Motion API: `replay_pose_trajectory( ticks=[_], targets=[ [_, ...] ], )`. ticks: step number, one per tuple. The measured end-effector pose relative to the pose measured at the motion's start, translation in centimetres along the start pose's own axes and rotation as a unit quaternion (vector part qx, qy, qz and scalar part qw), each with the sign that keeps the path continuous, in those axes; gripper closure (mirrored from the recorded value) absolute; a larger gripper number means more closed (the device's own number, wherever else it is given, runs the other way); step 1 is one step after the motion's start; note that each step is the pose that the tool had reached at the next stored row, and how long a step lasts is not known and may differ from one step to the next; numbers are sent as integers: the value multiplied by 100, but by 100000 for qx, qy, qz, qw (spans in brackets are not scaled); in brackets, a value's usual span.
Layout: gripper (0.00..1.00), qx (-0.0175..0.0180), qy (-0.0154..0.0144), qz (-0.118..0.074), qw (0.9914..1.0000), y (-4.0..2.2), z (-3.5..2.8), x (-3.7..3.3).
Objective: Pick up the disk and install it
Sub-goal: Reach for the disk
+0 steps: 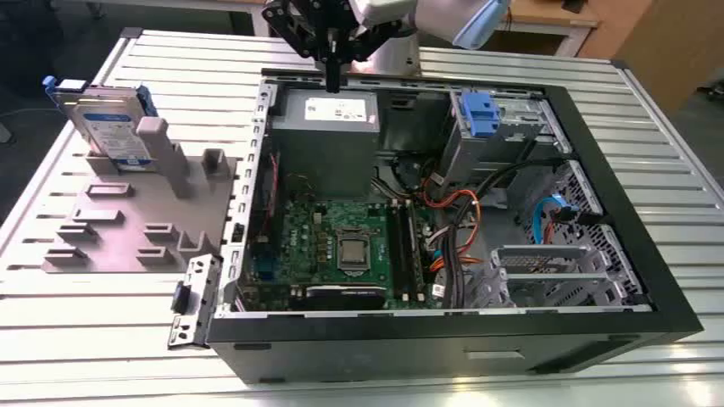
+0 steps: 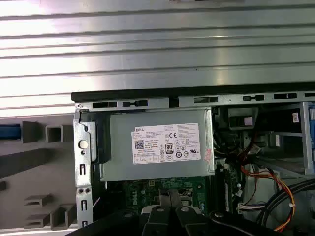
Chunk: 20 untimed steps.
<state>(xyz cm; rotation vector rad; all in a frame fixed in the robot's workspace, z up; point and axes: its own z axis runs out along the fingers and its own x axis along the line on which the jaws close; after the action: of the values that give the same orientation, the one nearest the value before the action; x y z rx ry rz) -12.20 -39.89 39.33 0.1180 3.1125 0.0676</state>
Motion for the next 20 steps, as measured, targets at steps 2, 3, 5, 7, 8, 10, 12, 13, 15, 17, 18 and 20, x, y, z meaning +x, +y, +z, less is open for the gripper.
replay_pose_trajectory(
  ticks=[2, 3, 5, 7, 8, 10, 12, 13, 15, 17, 18, 20],
  targets=[
    [89, 1, 0, -2, 100000, 0, 0, 0],
    [89, -1, -2, 0, 100000, 0, 0, 0],
    [89, 0, -1, -4, 100000, 0, 0, 1],
    [89, 6, 0, 0, 100000, 0, 0, 6],
    [89, 3, 2, -2, 100000, -1, 0, 8],
    [89, -4, -5, 6, 100000, -1, 0, 15],
    [89, -3, -4, 0, 100000, -2, 0, 26],
    [89, -2, -2, 1, 100000, -2, 0, 30],
    [89, -1, 0, -8, 100000, -2, 0, 30],
    [89, 2, -1, -3, 100000, -3, 0, 37],
    [89, 2, -1, 1, 100000, -3, 0, 39],
    [89, -4, -2, 0, 100000, -3, 0, 43]
  ],
)
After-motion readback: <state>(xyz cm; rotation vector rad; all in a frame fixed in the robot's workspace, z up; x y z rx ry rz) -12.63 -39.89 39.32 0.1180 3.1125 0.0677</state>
